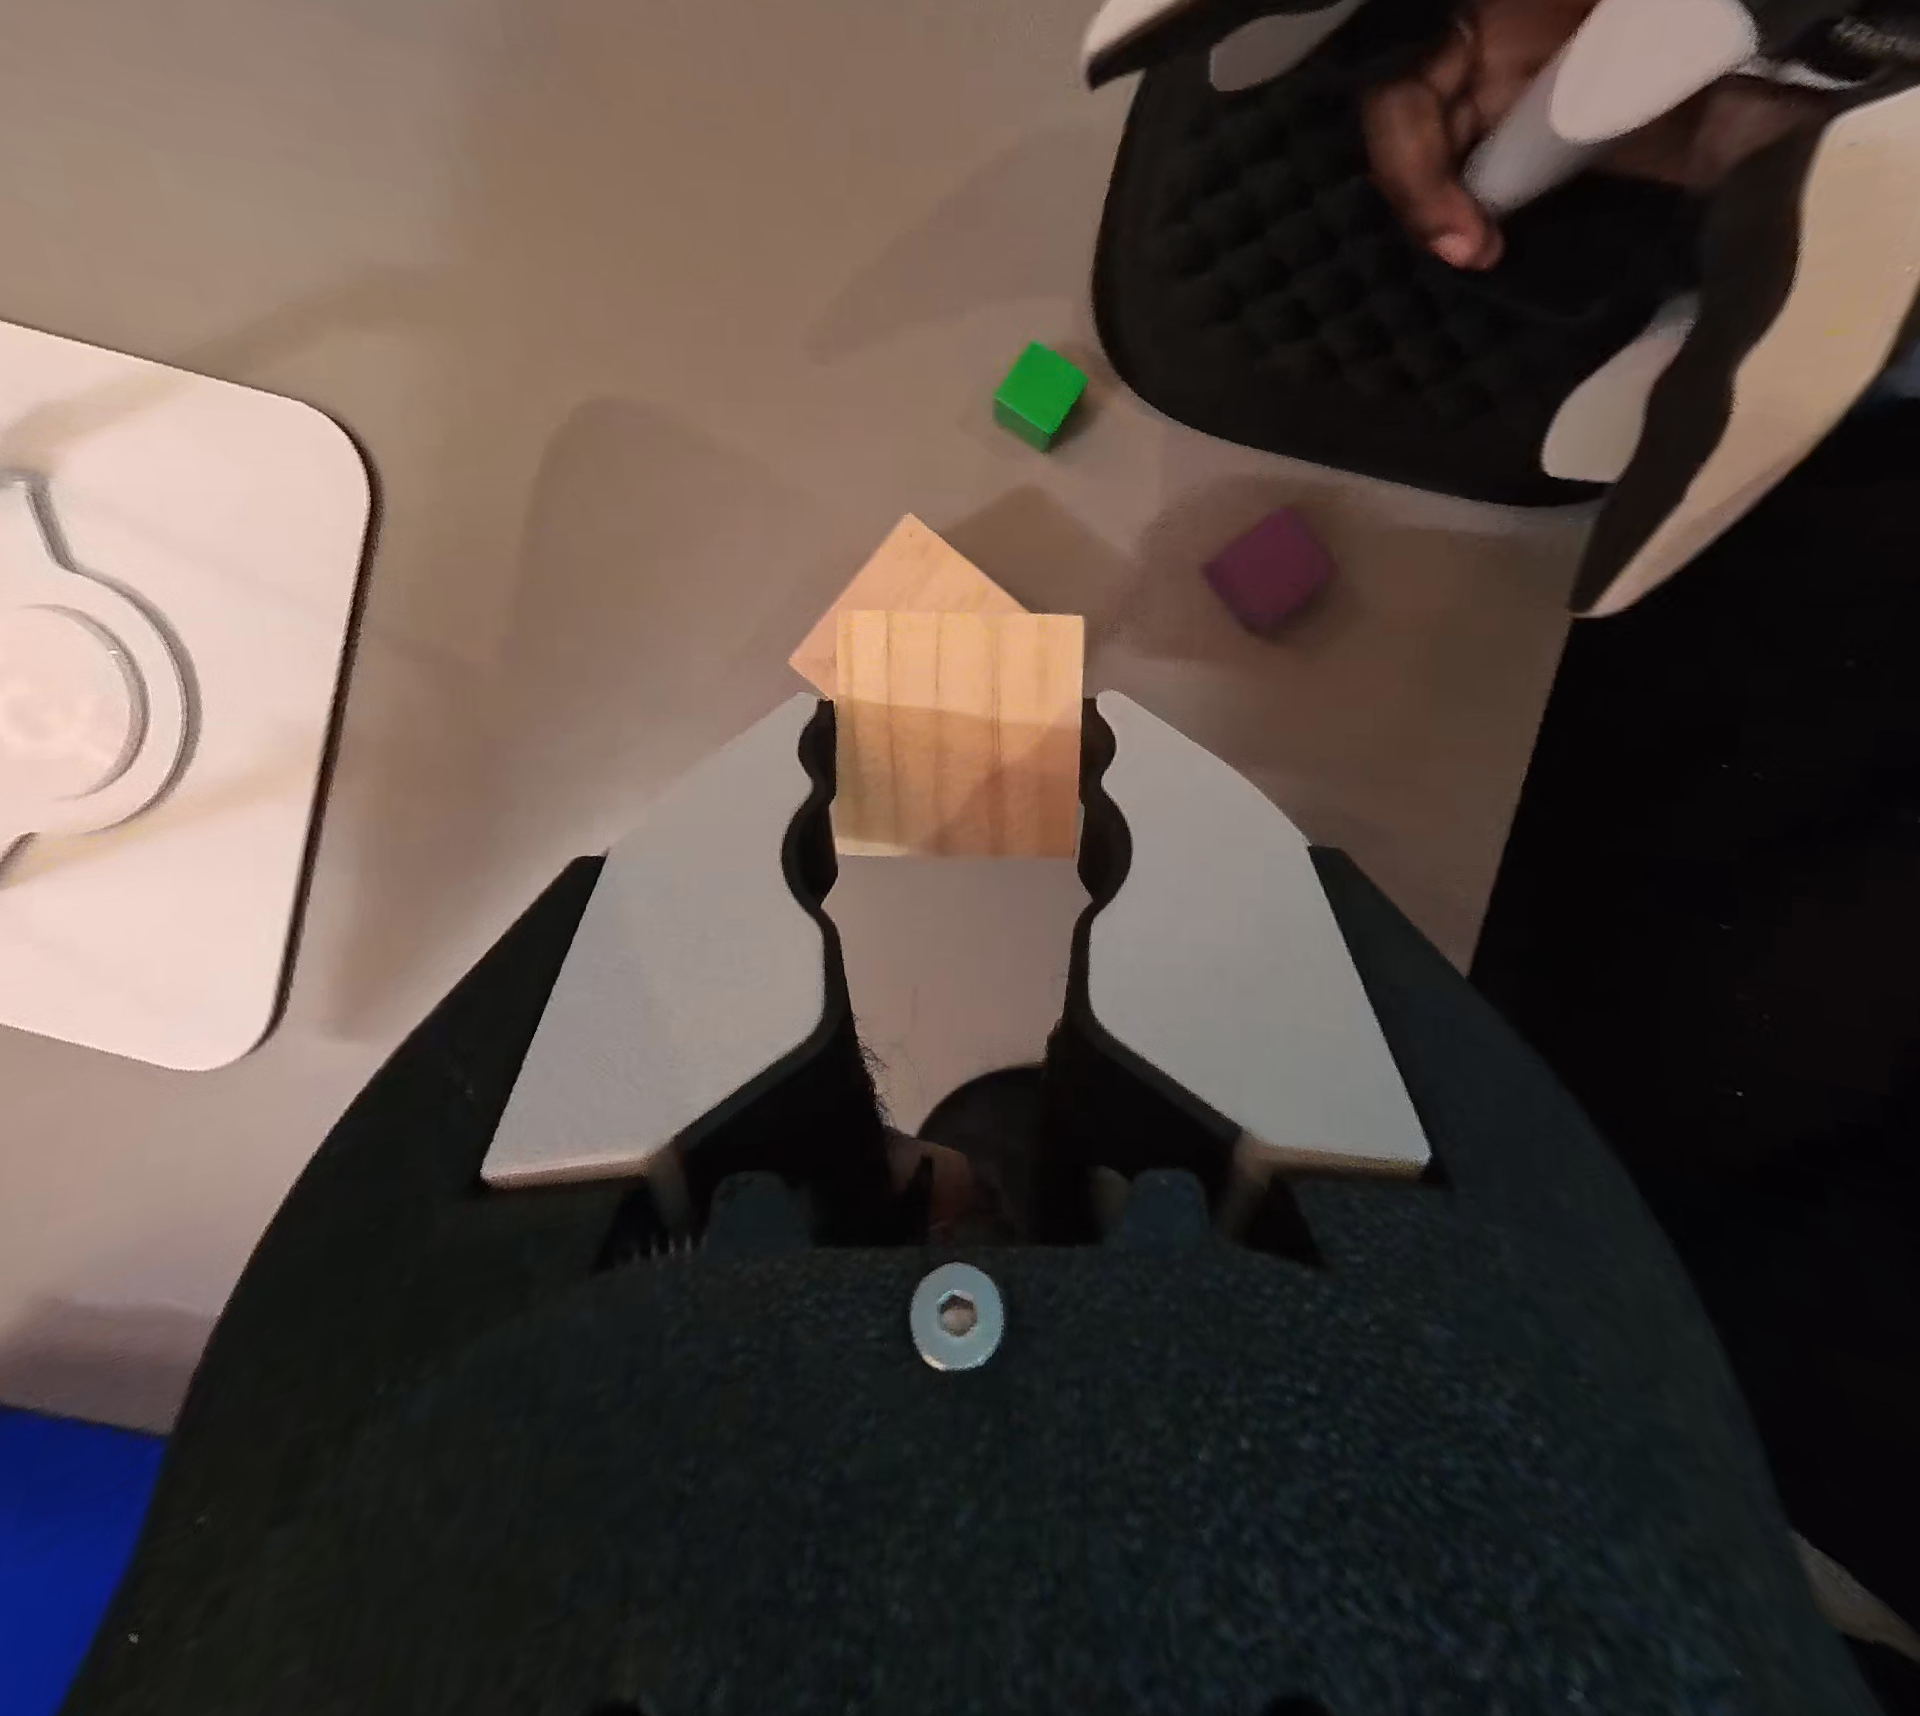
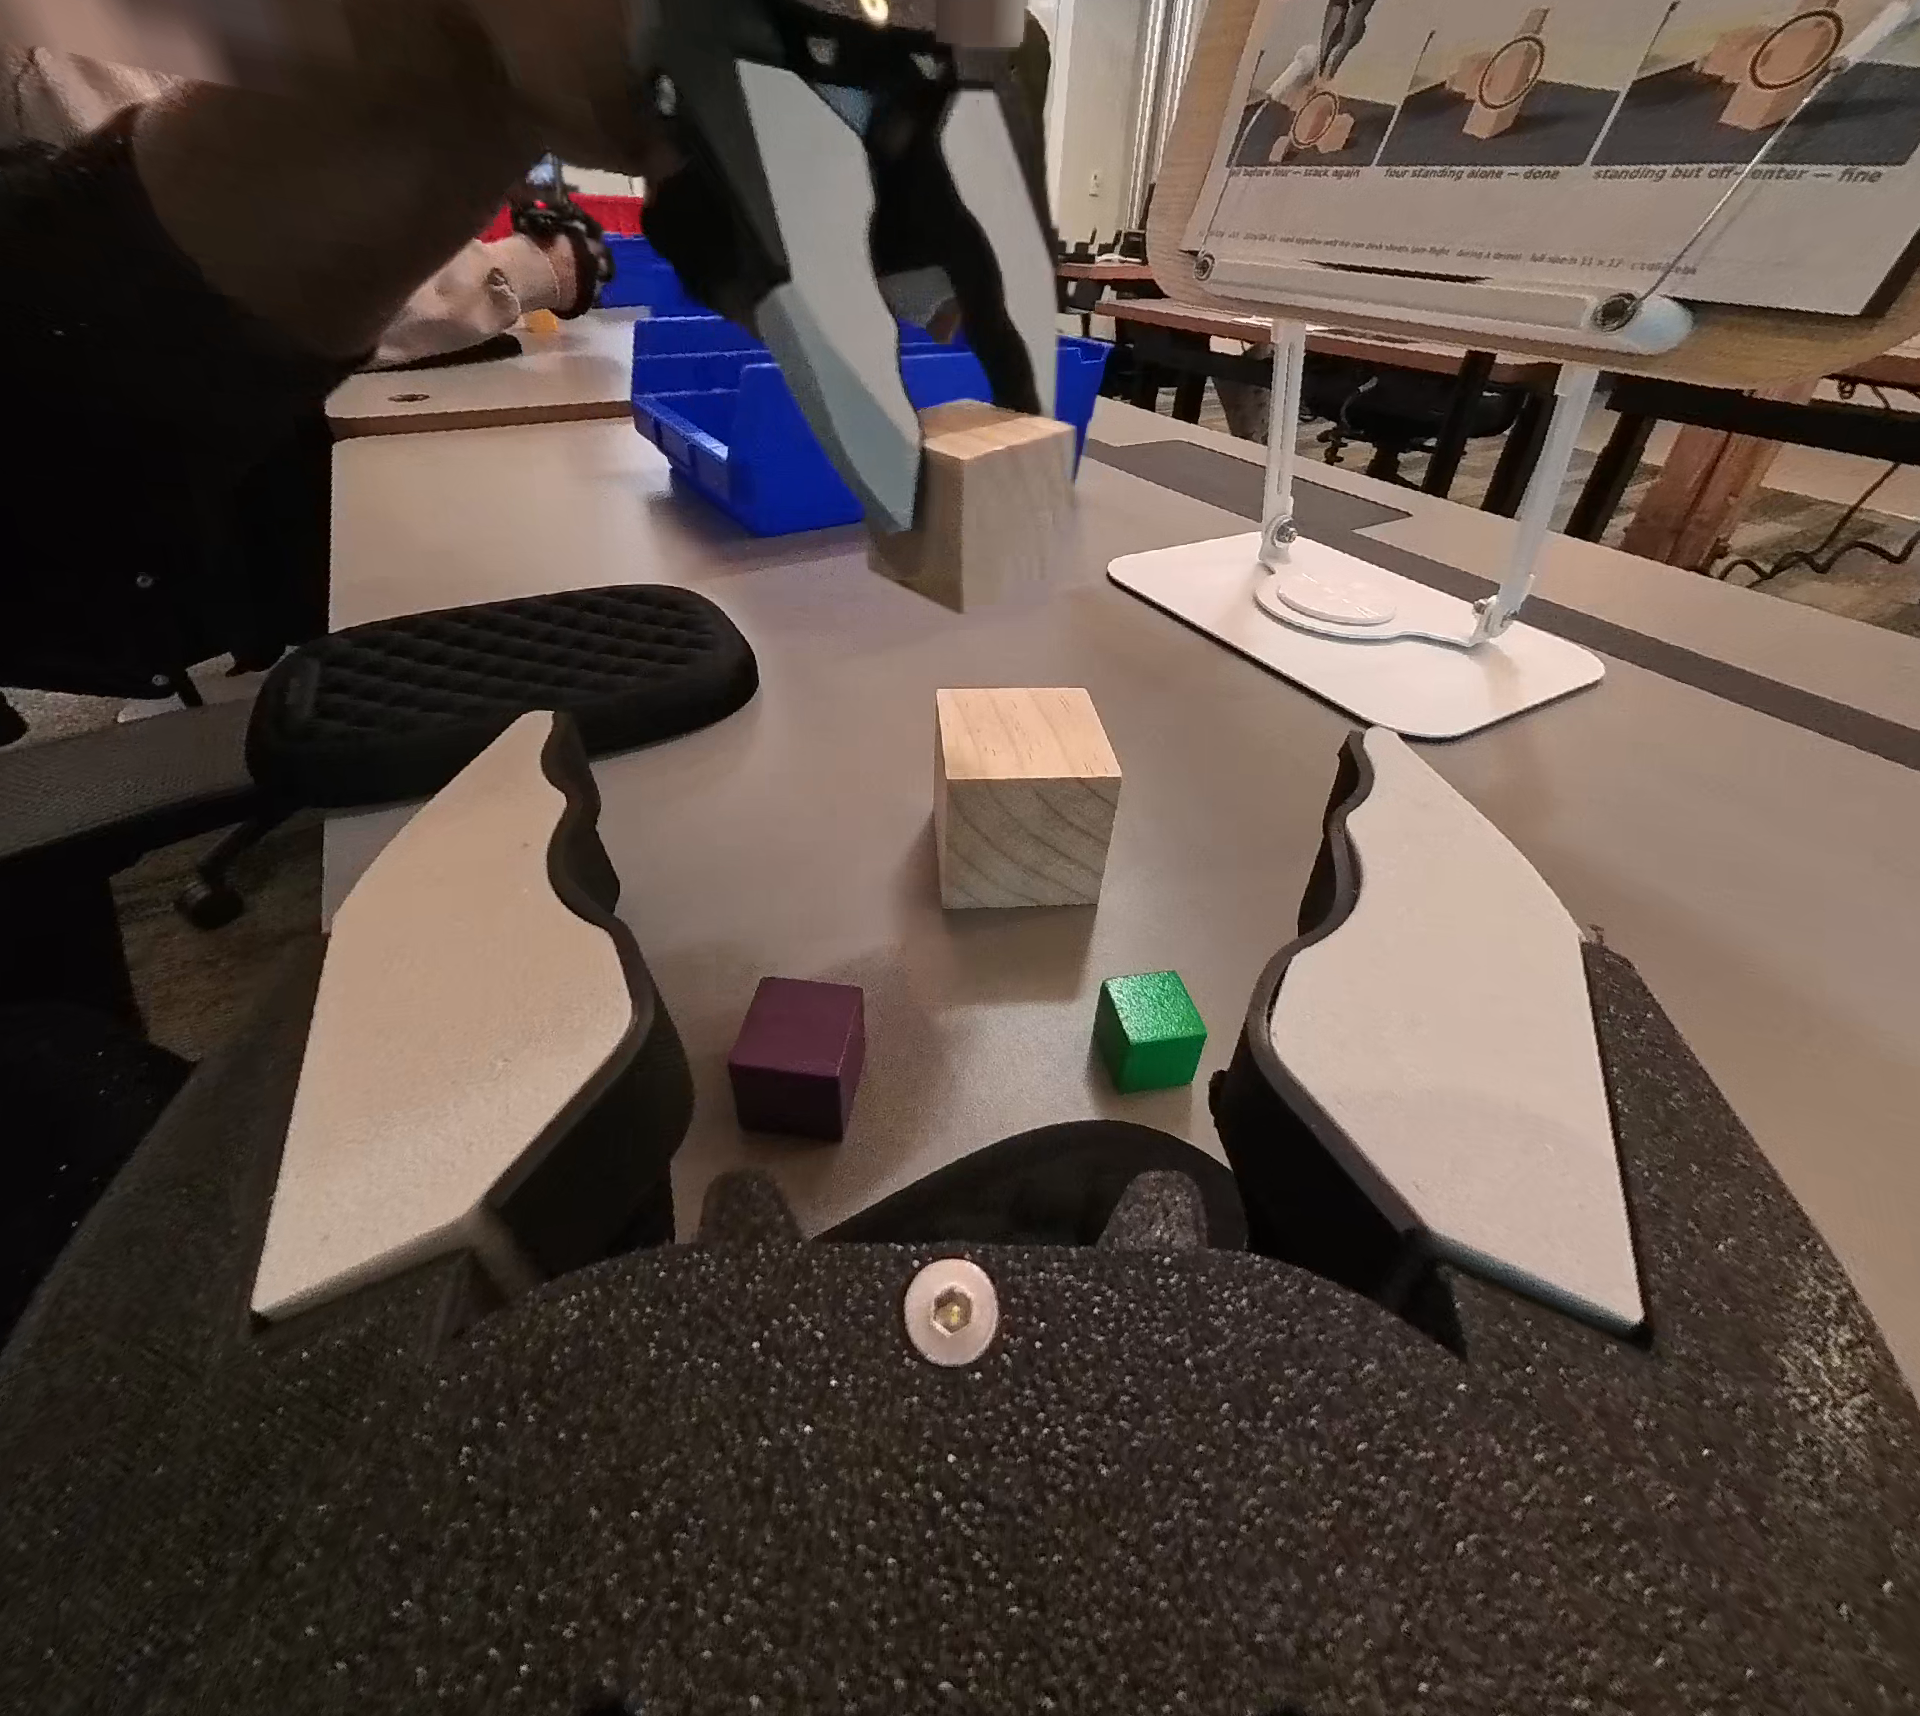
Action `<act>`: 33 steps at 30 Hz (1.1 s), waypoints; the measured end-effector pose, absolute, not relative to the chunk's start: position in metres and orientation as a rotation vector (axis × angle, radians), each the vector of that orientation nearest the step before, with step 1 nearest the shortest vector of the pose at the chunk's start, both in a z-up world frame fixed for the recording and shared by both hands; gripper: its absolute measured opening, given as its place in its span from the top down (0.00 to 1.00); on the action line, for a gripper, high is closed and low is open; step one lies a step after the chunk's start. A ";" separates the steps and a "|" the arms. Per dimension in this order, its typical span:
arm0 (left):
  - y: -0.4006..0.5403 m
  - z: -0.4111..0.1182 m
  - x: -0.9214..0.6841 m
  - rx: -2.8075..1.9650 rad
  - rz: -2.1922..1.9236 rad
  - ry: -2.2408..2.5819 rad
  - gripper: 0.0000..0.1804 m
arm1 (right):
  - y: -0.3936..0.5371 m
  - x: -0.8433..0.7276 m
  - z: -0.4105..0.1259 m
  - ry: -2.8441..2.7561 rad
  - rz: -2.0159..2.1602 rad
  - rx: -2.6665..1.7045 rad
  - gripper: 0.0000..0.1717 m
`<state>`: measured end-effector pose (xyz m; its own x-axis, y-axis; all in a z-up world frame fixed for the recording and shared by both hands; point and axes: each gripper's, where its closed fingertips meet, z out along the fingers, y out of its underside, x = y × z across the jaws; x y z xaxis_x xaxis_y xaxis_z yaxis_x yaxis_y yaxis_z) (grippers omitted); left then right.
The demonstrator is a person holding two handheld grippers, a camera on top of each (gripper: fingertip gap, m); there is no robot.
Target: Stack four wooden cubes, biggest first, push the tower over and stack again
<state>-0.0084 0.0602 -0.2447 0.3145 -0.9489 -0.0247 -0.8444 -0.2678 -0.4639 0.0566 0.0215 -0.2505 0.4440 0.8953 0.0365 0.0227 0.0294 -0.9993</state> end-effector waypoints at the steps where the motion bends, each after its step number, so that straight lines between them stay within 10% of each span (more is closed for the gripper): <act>1: 0.064 -0.247 -0.008 -2.198 -0.370 1.607 0.76 | 0.021 0.057 -0.250 -0.890 0.834 -1.378 0.25; 33: 0.072 -0.291 0.003 -1.786 -0.563 2.299 0.76 | 0.020 0.057 -0.249 -0.890 0.849 -1.364 0.27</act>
